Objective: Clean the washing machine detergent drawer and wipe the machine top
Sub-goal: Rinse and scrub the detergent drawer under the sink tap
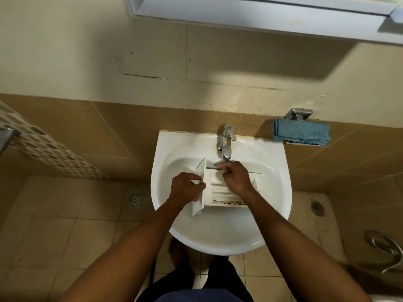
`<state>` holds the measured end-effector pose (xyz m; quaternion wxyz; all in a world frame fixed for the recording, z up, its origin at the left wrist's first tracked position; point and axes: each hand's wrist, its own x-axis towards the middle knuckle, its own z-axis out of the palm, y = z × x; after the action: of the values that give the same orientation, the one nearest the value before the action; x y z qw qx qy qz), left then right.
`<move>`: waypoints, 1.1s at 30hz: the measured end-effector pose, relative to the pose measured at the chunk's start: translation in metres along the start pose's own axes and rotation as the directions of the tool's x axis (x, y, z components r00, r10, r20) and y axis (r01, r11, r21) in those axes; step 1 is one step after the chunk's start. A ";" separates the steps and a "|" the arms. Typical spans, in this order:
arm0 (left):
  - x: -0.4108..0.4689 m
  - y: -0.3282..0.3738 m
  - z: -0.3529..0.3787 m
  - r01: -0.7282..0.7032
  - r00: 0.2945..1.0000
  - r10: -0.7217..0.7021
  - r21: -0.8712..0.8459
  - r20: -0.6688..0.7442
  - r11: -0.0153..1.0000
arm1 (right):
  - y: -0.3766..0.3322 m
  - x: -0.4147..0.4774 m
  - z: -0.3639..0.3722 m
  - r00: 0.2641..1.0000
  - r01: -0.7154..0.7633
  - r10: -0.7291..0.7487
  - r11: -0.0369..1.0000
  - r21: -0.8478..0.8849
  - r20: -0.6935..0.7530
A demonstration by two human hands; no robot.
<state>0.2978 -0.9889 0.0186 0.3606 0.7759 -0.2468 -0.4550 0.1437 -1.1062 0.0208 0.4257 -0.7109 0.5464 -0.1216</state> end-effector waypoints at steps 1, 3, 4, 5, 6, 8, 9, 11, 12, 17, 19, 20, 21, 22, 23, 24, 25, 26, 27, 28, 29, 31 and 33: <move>0.000 0.000 0.000 0.003 1.000 -0.003 -0.008 -0.004 1.000 | -0.004 0.011 -0.004 0.989 -0.134 0.148 0.953 0.271 -0.032; 0.000 0.000 0.000 0.006 1.000 -0.006 -0.012 -0.010 1.000 | -0.012 0.030 -0.008 0.930 -0.301 0.367 0.707 0.640 0.032; 0.001 0.000 0.000 0.009 1.000 -0.009 -0.009 -0.010 1.000 | -0.016 0.035 -0.010 0.909 -0.347 0.403 0.583 0.735 0.110; 0.001 0.000 0.001 0.012 1.000 -0.012 -0.010 -0.010 1.000 | -0.017 0.039 -0.010 0.896 -0.377 0.401 0.461 0.803 0.191; 0.002 0.000 0.001 0.016 1.000 -0.016 -0.012 -0.009 1.000 | -0.017 0.040 -0.010 0.888 -0.396 0.382 0.356 0.847 0.255; 0.003 -0.001 0.002 0.027 1.000 -0.028 -0.012 -0.009 1.000 | -0.014 0.043 -0.006 0.881 -0.410 0.358 0.252 0.876 0.310; 0.003 -0.001 0.002 0.032 0.999 -0.032 -0.011 -0.010 0.999 | -0.013 0.043 -0.004 0.882 -0.409 0.361 0.269 0.872 0.303; 0.003 -0.001 0.002 0.030 1.000 -0.030 -0.020 -0.007 0.999 | -0.012 0.036 0.005 0.902 -0.394 0.351 0.431 0.812 0.252; 0.004 -0.001 0.002 0.031 1.000 -0.031 -0.027 -0.004 0.999 | -0.013 0.028 0.011 0.926 -0.359 0.315 0.561 0.746 0.209; 0.004 -0.001 0.001 0.022 1.000 -0.022 -0.010 -0.001 1.000 | -0.009 -0.008 0.033 0.995 0.070 -0.078 0.991 0.112 0.067; 0.003 0.000 0.001 0.029 1.000 -0.030 -0.020 -0.003 0.999 | -0.011 -0.008 0.025 0.996 0.041 -0.050 0.992 0.117 0.079; 0.003 0.000 0.001 0.033 0.999 -0.033 -0.029 -0.006 0.999 | -0.011 -0.003 0.021 0.998 0.018 -0.025 0.990 0.138 0.054; 0.003 0.000 0.001 0.034 0.999 -0.034 -0.032 -0.008 0.999 | -0.012 0.002 0.017 0.999 0.017 -0.021 0.990 0.140 0.029; 0.002 0.000 0.001 0.033 0.999 -0.033 -0.026 -0.009 0.999 | -0.013 0.005 0.015 0.999 0.037 -0.039 0.995 0.094 0.017; 0.002 0.000 0.001 0.034 0.999 -0.034 -0.021 -0.009 0.999 | -0.014 0.006 0.016 0.995 0.091 -0.092 0.995 0.029 0.028; 0.002 0.000 0.000 0.035 0.999 -0.035 -0.020 -0.008 0.999 | -0.015 0.004 0.019 0.982 0.177 -0.174 0.983 -0.041 0.074; 0.002 0.001 0.000 0.033 0.999 -0.033 -0.019 -0.007 0.999 | -0.014 -0.003 0.024 0.955 0.275 -0.258 0.954 -0.118 0.146; 0.002 0.001 0.000 0.031 0.999 -0.031 -0.016 -0.006 0.999 | -0.010 -0.011 0.028 0.922 0.361 -0.317 0.913 -0.193 0.222; 0.003 0.002 0.000 0.028 1.000 -0.028 -0.012 -0.005 1.000 | -0.006 -0.021 0.030 0.895 0.419 -0.348 0.872 -0.254 0.281; 0.003 0.003 0.000 0.022 1.000 -0.022 -0.002 -0.002 1.000 | -0.003 -0.031 0.030 0.884 0.438 -0.346 0.849 -0.295 0.315; 0.002 0.002 0.000 0.012 1.000 -0.012 0.011 0.003 1.000 | 0.002 -0.042 0.028 0.877 0.451 -0.348 0.834 -0.318 0.331; 0.002 0.002 0.000 -0.007 1.000 0.006 0.027 0.010 1.000 | 0.009 -0.058 0.020 0.865 0.474 -0.365 0.820 -0.320 0.345; 0.002 0.001 0.000 -0.011 1.000 0.010 0.033 0.011 0.999 | 0.011 -0.059 0.011 0.877 0.456 -0.365 0.838 -0.300 0.313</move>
<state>0.2990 -0.9904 0.0182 0.3486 0.7781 -0.2604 -0.4530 0.1215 -1.0492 0.0231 0.3134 -0.8878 0.3364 -0.0192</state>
